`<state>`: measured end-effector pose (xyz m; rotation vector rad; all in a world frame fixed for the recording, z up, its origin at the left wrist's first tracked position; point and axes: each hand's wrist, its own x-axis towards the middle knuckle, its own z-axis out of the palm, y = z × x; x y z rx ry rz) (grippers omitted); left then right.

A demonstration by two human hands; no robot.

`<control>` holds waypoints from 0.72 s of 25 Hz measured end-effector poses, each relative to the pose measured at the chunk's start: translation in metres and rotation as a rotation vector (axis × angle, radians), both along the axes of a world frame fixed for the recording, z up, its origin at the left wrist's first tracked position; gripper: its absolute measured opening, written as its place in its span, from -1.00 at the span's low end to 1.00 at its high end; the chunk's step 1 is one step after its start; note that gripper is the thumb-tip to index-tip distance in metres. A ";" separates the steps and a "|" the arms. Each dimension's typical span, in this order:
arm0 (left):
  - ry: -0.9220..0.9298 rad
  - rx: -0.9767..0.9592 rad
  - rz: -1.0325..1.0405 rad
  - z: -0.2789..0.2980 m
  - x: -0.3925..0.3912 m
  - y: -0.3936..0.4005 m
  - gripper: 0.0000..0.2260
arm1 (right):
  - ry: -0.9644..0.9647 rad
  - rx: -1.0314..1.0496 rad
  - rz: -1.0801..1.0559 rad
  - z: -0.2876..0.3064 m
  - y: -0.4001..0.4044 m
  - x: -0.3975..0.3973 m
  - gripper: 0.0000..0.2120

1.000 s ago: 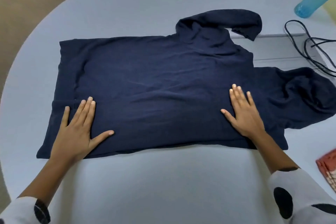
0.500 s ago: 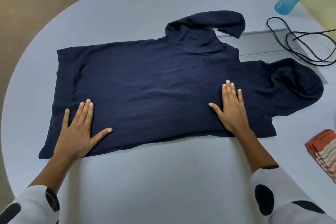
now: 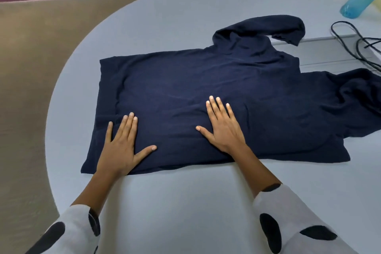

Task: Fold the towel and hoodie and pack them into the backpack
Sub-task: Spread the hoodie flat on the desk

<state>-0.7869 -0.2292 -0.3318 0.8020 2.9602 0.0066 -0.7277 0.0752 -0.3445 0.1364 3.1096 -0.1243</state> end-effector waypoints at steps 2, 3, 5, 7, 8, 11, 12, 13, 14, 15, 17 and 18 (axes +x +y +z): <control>-0.003 0.001 0.002 0.001 0.012 -0.004 -0.11 | -0.006 0.021 -0.005 0.001 -0.001 0.014 -0.18; -0.003 0.008 0.008 0.002 0.020 -0.006 -0.11 | -0.016 0.027 -0.005 0.003 -0.002 0.019 -0.19; -0.023 0.020 0.020 0.003 0.037 -0.009 -0.12 | -0.046 0.038 0.003 0.007 -0.007 0.032 -0.20; -0.039 0.034 0.032 0.004 0.055 -0.016 -0.12 | -0.063 0.041 0.005 0.010 -0.016 0.049 -0.21; -0.046 0.038 0.033 0.005 0.063 -0.020 -0.12 | -0.067 0.040 0.000 0.011 -0.020 0.057 -0.22; -0.076 0.063 0.044 0.009 0.083 -0.031 -0.15 | -0.085 0.032 -0.038 0.013 -0.033 0.088 -0.24; -0.086 0.078 0.058 0.009 0.088 -0.033 -0.17 | -0.092 0.033 -0.050 0.013 -0.037 0.099 -0.25; -0.098 0.097 0.076 0.011 0.092 -0.034 -0.20 | -0.101 0.033 -0.058 0.014 -0.041 0.108 -0.25; -0.111 0.120 0.100 0.012 0.097 -0.034 -0.22 | -0.112 0.029 -0.063 0.014 -0.044 0.116 -0.26; -0.117 0.155 0.134 0.014 0.101 -0.033 -0.25 | -0.123 0.026 -0.066 0.014 -0.047 0.124 -0.27; -0.082 0.244 0.200 0.020 0.096 -0.028 -0.33 | -0.125 0.025 -0.064 0.015 -0.050 0.131 -0.27; -0.055 0.277 0.208 0.021 0.086 -0.024 -0.39 | -0.128 0.022 -0.069 0.016 -0.050 0.129 -0.26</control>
